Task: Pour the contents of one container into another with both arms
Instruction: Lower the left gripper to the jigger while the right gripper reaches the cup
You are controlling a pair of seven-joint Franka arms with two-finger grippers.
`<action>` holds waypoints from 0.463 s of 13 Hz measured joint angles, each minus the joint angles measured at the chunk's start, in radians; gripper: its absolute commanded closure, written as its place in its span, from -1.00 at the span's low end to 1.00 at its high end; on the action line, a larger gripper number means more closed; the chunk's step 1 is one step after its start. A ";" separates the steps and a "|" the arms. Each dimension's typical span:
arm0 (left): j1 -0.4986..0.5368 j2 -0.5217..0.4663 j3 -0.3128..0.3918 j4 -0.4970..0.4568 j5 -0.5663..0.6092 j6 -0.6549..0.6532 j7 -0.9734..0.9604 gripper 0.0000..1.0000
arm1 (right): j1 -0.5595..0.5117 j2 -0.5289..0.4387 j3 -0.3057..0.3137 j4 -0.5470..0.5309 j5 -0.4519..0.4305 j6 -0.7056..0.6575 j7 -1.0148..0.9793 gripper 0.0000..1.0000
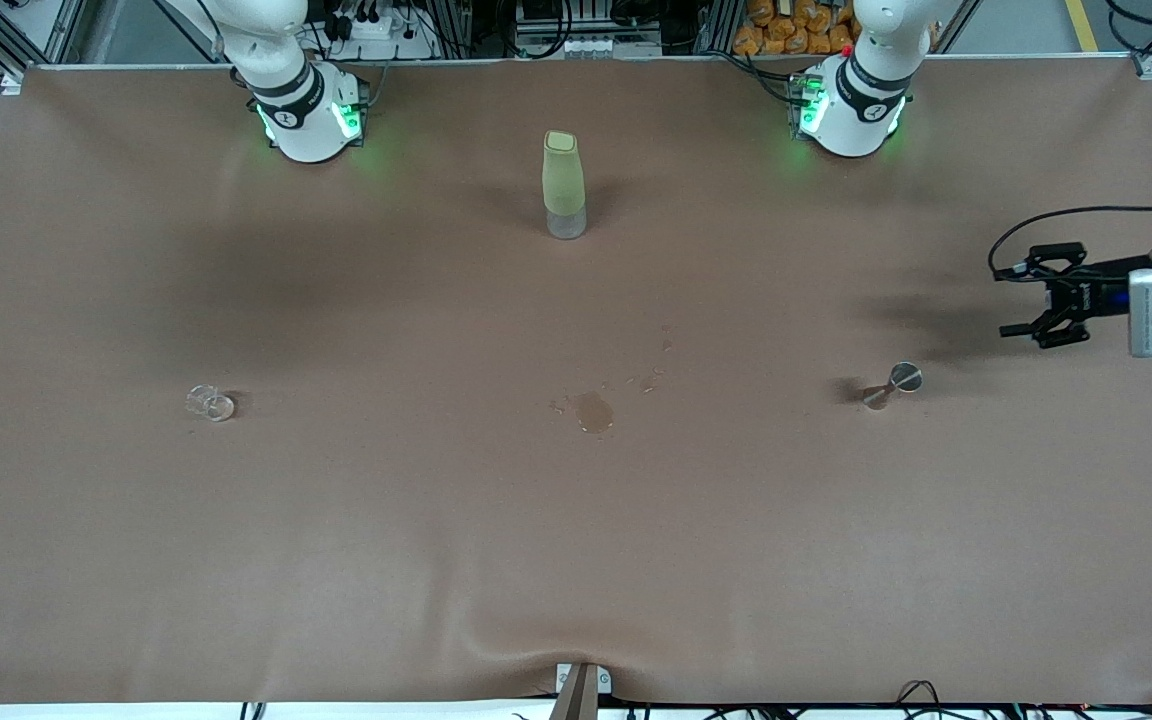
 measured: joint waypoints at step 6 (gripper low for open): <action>-0.010 0.275 -0.011 0.145 -0.120 -0.001 0.404 -1.00 | 0.001 0.254 -0.118 -0.010 0.301 0.050 -0.308 -1.00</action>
